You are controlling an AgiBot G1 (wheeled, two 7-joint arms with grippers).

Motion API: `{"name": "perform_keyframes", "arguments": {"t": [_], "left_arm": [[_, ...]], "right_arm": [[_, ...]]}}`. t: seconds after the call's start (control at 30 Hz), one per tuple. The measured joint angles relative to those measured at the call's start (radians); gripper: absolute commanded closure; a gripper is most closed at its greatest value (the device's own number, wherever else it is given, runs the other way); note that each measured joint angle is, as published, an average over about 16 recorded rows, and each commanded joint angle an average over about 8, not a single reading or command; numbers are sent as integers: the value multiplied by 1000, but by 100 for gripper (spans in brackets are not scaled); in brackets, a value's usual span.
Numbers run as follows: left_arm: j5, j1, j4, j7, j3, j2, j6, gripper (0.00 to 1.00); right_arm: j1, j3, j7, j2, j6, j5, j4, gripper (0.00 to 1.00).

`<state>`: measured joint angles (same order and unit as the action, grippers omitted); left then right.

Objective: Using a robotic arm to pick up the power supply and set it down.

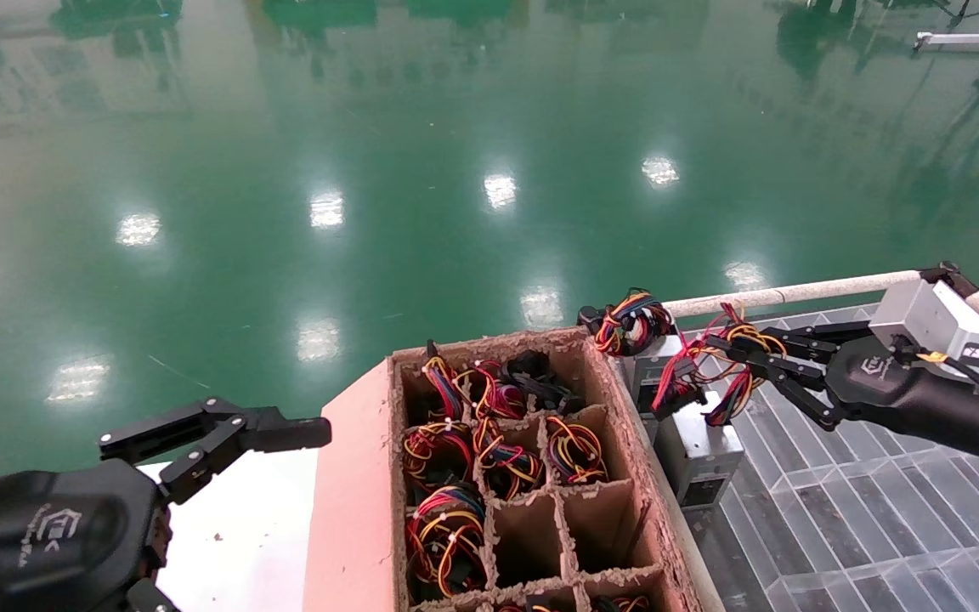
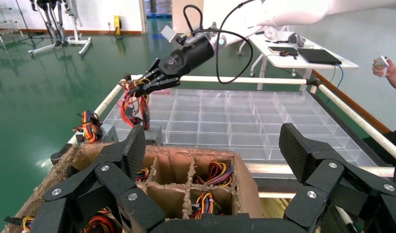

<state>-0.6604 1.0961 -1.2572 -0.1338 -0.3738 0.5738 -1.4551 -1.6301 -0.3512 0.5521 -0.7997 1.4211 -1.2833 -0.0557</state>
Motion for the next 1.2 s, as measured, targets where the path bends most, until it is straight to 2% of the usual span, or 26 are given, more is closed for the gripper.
{"name": "perform_keyframes", "arguments": {"t": [0.2, 0.23, 0.27, 0.87, 1.2], "left_arm": [[0, 0, 0, 0, 0, 0, 0, 0], [0, 0, 0, 0, 0, 0, 0, 0], [0, 0, 0, 0, 0, 0, 0, 0], [0, 0, 0, 0, 0, 0, 0, 0], [0, 0, 0, 0, 0, 0, 0, 0]], "right_arm": [[-1, -5, 7, 2, -1, -6, 19, 11], [-1, -6, 7, 2, -1, -7, 21, 2], [-1, -7, 8, 2, -1, -8, 23, 0], [-5, -9, 4, 4, 3, -12, 23, 0], [-16, 0, -14, 20, 42, 3, 23, 0]]}}
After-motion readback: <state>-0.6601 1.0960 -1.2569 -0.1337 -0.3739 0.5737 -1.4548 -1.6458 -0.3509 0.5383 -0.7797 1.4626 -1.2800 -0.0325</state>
